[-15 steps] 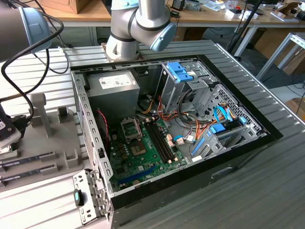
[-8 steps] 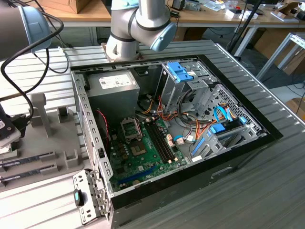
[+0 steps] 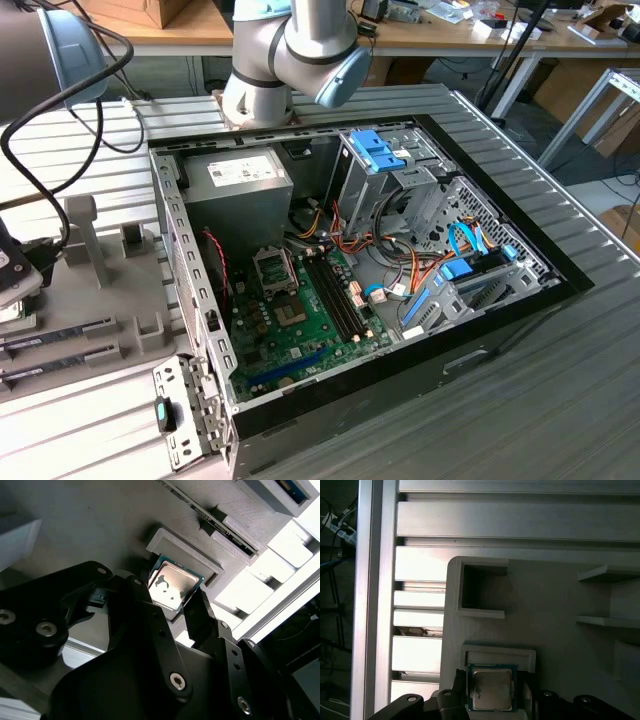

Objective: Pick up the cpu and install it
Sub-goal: 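Pick up the cpu and move it towards the insertion slot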

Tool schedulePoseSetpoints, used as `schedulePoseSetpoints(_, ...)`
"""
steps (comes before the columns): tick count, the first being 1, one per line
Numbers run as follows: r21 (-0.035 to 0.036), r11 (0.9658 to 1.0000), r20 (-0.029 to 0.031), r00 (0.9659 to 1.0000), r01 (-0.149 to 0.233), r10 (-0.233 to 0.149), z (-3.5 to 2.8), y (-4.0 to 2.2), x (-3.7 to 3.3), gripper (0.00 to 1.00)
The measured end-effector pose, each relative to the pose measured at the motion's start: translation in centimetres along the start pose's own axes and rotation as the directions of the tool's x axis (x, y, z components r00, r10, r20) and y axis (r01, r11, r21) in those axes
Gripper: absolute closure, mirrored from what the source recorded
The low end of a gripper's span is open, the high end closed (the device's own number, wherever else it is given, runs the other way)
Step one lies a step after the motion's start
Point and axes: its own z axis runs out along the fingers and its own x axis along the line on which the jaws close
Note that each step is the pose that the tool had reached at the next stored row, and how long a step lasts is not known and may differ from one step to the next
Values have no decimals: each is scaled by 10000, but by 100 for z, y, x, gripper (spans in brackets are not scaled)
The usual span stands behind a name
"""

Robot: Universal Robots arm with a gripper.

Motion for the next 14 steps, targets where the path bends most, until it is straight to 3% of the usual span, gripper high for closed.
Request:
schedulePoseSetpoints(5,1,10000,-1,10000,0,0,-1,0,0,47)
schedulePoseSetpoints(6,1,10000,-1,10000,0,0,-1,0,0,53)
schedulePoseSetpoints(14,0,10000,0,10000,0,0,-1,0,0,53)
